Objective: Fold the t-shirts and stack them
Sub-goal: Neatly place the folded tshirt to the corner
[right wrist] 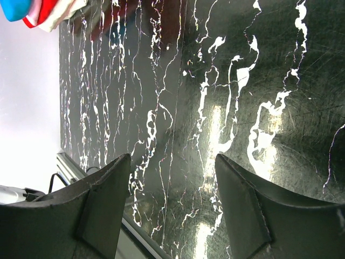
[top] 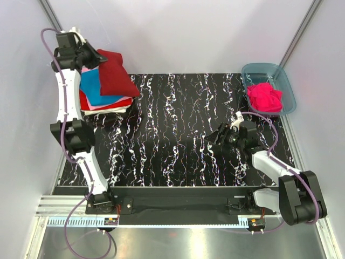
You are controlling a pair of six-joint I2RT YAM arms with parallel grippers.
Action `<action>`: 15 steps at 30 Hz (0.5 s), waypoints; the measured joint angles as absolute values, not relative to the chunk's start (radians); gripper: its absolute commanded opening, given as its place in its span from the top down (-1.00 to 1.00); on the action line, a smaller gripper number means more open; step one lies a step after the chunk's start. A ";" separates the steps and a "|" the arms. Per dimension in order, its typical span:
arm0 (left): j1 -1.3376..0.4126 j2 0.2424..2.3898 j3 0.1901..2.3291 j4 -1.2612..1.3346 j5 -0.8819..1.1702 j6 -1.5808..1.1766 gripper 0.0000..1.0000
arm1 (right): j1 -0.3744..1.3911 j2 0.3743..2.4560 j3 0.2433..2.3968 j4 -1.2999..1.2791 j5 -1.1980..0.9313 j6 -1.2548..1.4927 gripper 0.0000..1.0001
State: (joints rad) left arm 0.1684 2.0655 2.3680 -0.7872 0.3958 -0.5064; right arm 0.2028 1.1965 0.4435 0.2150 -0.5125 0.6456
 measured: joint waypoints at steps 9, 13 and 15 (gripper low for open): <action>0.237 2.070 2.297 -0.783 0.404 -0.489 1.00 | 0.203 1.205 0.444 0.216 -0.513 0.646 -0.42; 0.241 2.070 2.292 -0.783 0.404 -0.484 1.00 | 0.203 1.208 0.444 0.216 -0.513 0.646 -0.43; 0.251 2.070 2.292 -0.783 0.403 -0.479 1.00 | 0.203 1.213 0.444 0.215 -0.513 0.646 -0.43</action>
